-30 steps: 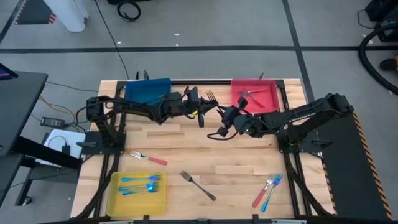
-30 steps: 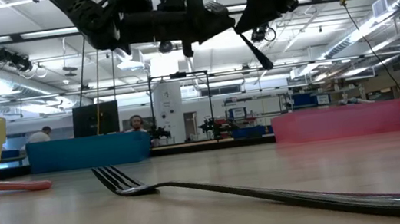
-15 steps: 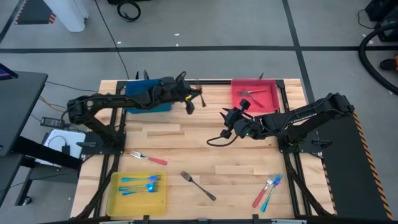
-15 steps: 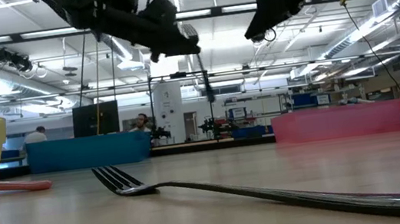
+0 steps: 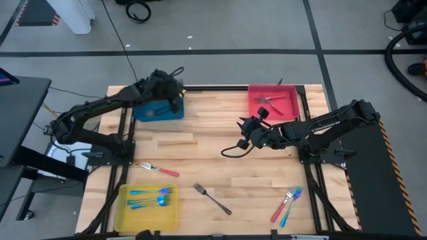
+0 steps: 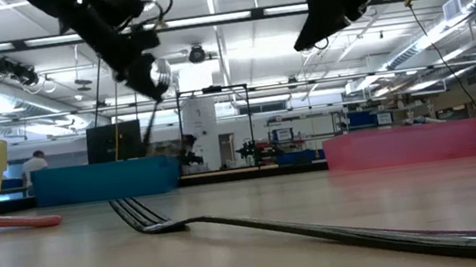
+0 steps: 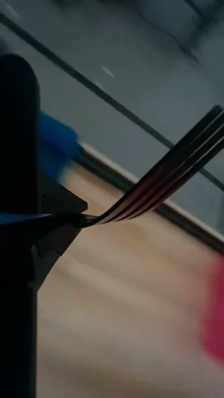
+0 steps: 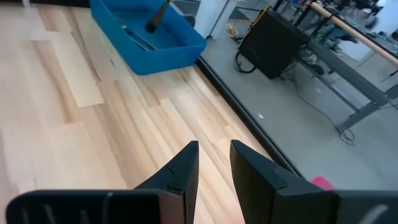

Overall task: Sort silverware by color (type)
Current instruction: Put the top black fork into the blue bin

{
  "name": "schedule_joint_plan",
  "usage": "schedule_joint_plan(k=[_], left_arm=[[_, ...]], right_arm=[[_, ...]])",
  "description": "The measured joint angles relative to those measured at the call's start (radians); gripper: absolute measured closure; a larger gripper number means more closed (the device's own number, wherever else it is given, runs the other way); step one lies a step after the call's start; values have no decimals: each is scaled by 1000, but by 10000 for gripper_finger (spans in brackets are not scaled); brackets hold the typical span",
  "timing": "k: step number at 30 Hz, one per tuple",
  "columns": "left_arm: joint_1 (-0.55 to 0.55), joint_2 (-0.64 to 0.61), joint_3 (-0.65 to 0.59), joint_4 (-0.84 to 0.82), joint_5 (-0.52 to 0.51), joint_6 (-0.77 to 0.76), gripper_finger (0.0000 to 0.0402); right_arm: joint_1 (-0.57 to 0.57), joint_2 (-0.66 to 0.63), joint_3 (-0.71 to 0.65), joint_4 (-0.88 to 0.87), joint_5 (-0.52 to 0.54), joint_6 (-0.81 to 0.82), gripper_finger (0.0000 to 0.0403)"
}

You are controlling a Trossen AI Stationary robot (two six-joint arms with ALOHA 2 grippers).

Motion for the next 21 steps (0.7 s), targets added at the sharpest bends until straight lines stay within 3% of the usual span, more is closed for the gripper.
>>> schedule_joint_plan(k=[9, 14, 21], left_arm=[[132, 49, -2, -250, -97, 98, 396], [169, 94, -2, -251, -180, 121, 395], [194, 160, -2, -257, -187, 180, 395]], right_arm=[[0, 0, 0, 1, -46, 0, 302], [0, 0, 0, 1, -47, 0, 302], [0, 0, 0, 1, -53, 0, 302]])
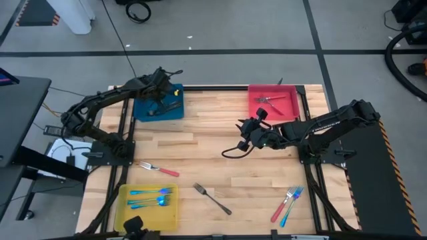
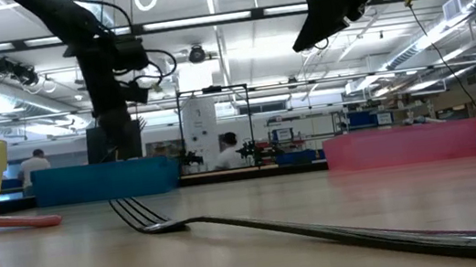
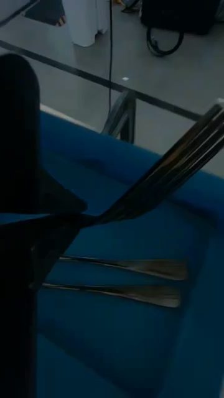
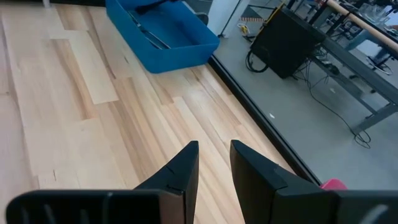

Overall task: Sort silverware by color (type)
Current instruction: Put the top black fork into the blue bin, then put the right pink fork into the pink bin

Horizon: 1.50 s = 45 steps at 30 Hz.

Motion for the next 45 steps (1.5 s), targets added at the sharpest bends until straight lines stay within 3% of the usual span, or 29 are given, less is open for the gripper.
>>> schedule_joint_plan(k=[16, 21, 33, 45], left_arm=[[-1, 210, 0, -9, -1, 8, 395], [-4, 211, 0, -8, 0, -5, 385], [-42, 211, 0, -10, 1, -30, 302], [-185, 67, 1, -61, 1, -60, 299]], right_arm=[[0, 0, 0, -5, 0, 0, 302], [0, 0, 0, -6, 0, 0, 302], [0, 0, 0, -5, 0, -22, 302], [14, -19, 1, -24, 0, -111, 302]])
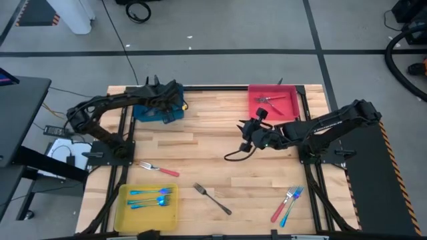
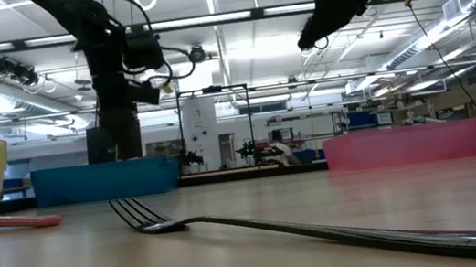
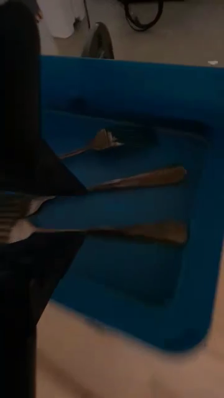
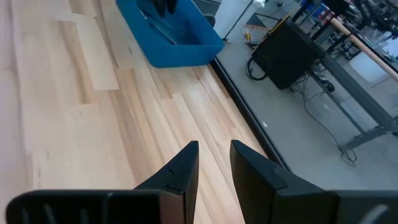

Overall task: Sort silverware by color (type)
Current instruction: Put the right pink fork into the pink bin

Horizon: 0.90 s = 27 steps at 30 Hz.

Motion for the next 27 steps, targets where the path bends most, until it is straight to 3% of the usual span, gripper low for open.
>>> schedule_joint_plan(k=[8, 11, 19, 27], left_arm=[[-170, -87, 0, -95, 3, -129, 299], [-240, -95, 0, -90, 38, -164, 299], [-444, -94, 0, -9, 66, -263, 299], [-611, -94, 0, 269, 66, -266, 299]], right_arm=[[65, -122, 0, -191, -46, 185, 302], [79, -171, 1, -279, -164, 313, 302], [91, -205, 1, -584, -637, 508, 302], [171, -138, 1, -748, -833, 804, 302]])
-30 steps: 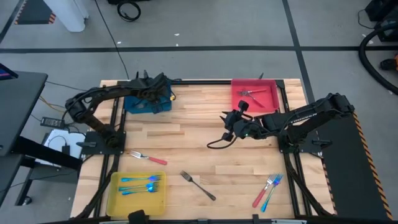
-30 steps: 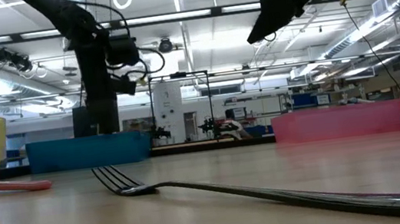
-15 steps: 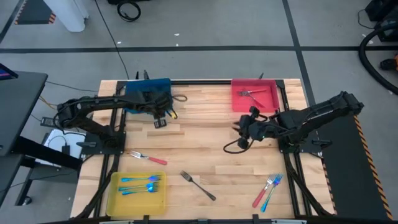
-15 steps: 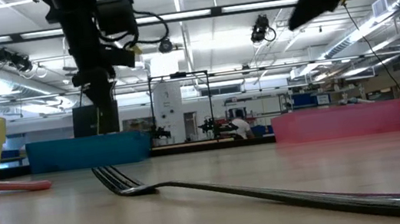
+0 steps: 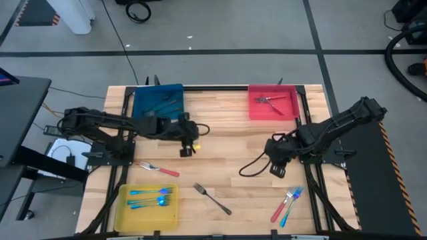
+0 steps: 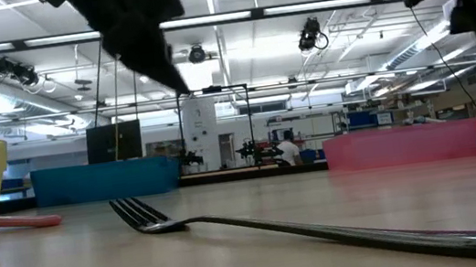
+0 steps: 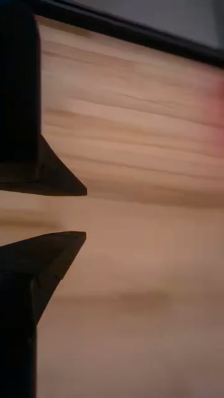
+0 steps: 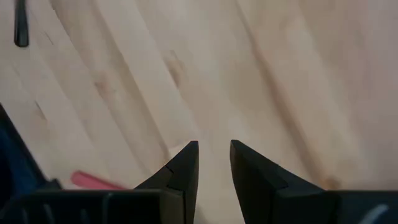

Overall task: Sort silverware by color (type)
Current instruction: Put the right pink fork into the pink bin

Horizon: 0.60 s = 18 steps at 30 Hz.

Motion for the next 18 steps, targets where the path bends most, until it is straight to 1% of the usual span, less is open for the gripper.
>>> schedule_joint_plan(k=[4, 7, 9, 13, 15, 18], left_arm=[[-58, 0, 0, 189, 0, 3, 299], [-92, 1, 0, 298, -1, 13, 299], [-109, 2, 0, 331, -1, 20, 299], [-129, 3, 0, 330, -1, 65, 299], [-129, 3, -1, 339, -1, 71, 299], [-116, 3, -1, 391, -2, 148, 299]], right_arm=[[51, 32, 0, -7, -49, 172, 302], [69, 52, -1, -9, -69, 201, 302], [71, 63, -1, -11, -72, 199, 302], [65, 87, -1, -12, -72, 220, 302], [63, 100, -1, -13, -72, 275, 302], [63, 109, -2, -12, -73, 405, 302]])
